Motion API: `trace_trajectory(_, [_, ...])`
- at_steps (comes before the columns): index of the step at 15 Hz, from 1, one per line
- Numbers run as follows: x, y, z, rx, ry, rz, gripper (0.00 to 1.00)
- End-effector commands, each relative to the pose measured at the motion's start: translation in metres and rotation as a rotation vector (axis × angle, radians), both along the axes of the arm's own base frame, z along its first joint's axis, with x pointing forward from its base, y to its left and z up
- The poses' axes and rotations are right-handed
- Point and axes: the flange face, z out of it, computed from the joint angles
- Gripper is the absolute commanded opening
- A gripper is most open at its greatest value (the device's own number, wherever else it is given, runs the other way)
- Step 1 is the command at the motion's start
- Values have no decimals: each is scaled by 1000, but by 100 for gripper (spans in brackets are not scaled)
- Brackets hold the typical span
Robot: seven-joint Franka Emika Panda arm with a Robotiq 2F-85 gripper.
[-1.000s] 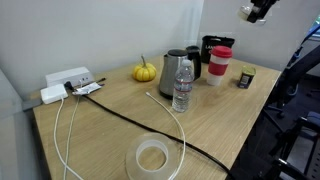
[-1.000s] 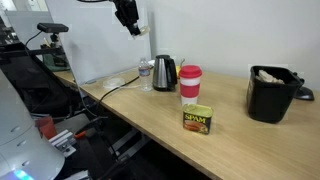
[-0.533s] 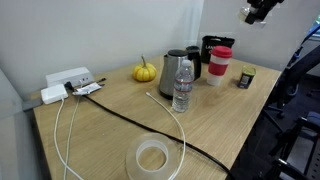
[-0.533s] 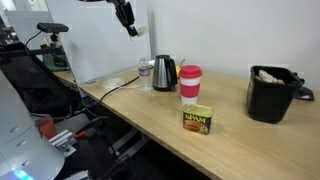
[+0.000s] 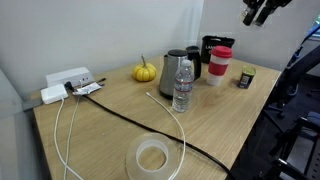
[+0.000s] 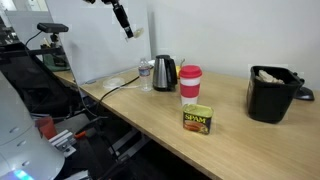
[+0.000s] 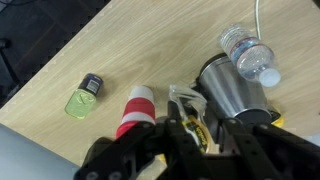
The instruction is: Put the yellow masking tape in the black bin
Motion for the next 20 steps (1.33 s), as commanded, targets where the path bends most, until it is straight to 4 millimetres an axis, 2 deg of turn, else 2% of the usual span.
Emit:
trace_trajectory(1, [0, -1, 1, 1, 0, -5, 31])
trace_trajectory(14, [1, -1, 1, 2, 0, -10, 31])
trace_trajectory(15, [1, -1, 1, 2, 0, -10, 8])
trace_trajectory(20, [17, -8, 8, 3, -40, -58, 8])
